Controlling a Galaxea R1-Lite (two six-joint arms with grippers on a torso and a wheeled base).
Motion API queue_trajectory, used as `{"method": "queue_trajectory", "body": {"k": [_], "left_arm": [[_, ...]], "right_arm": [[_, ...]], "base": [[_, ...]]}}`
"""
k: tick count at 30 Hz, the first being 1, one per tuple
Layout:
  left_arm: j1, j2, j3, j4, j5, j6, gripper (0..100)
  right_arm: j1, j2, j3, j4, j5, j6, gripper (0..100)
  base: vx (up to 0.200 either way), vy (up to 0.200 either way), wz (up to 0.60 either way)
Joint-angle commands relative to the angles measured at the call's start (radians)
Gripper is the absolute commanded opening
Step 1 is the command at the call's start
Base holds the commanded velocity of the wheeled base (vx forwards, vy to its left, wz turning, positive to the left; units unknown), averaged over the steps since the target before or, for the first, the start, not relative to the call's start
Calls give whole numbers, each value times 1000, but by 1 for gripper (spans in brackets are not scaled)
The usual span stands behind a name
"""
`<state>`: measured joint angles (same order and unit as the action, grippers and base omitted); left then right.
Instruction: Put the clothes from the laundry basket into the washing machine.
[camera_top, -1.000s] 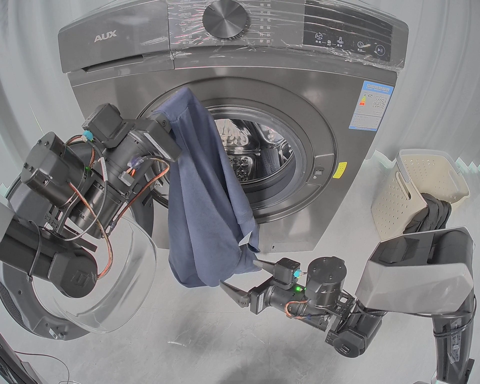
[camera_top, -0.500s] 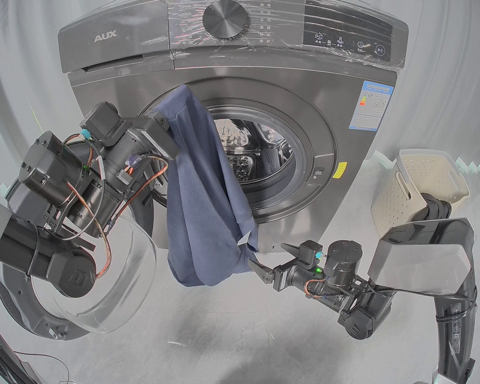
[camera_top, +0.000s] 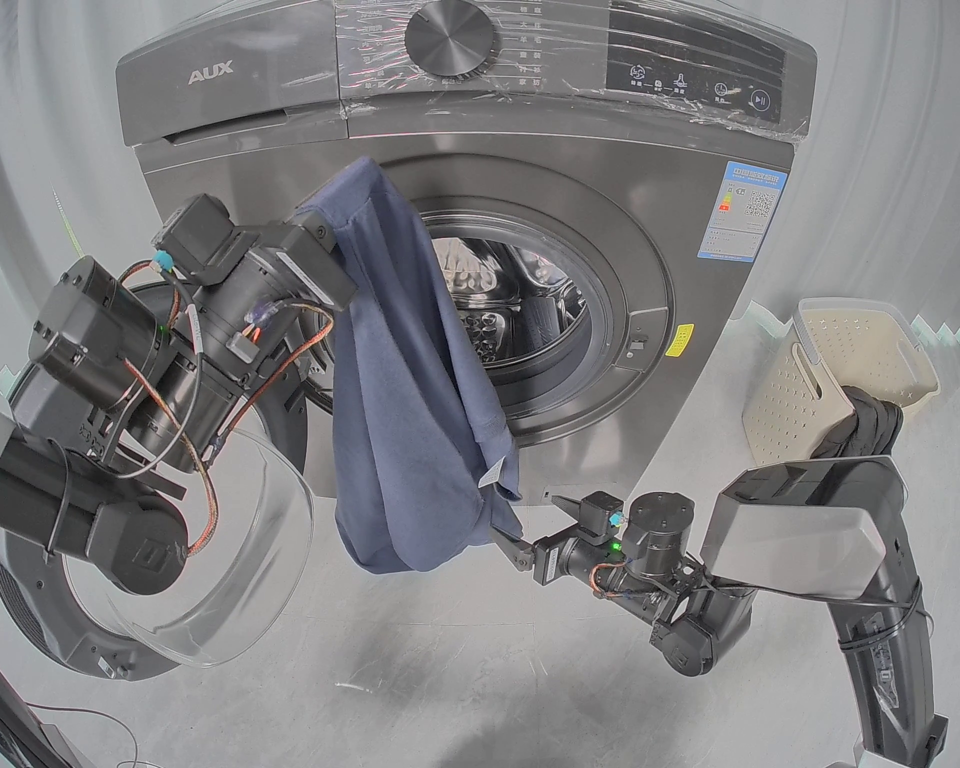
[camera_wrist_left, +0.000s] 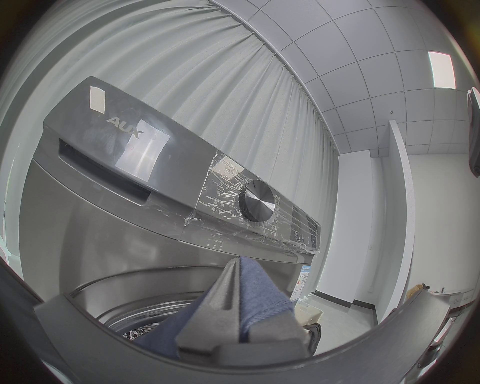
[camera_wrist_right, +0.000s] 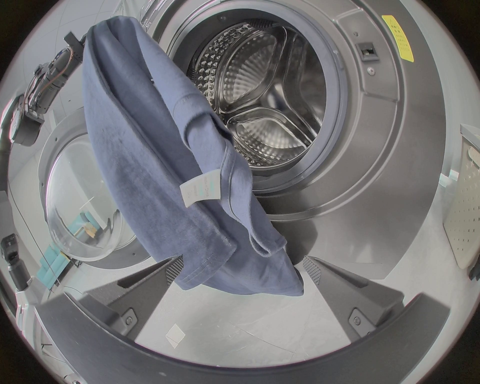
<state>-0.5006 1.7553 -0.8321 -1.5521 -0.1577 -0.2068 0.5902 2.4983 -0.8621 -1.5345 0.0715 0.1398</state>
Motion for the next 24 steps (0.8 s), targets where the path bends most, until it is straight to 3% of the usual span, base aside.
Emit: {"method": "queue_trajectory", "body": {"k": [1,15,24], "left_arm": [[1,-4,-1,0,1,0,0],[-1,-2,1,0,1,1,0],[-1,-2,2,0,1,1,0]], "right_arm": [[-13,74,-69,7,-1,-3,100],[-69,195,-287,62,-1,-39,100],[-64,235,-414,102,-1,-57,100]], "base": [[0,0,0],[0,0,0],[0,0,0]]}}
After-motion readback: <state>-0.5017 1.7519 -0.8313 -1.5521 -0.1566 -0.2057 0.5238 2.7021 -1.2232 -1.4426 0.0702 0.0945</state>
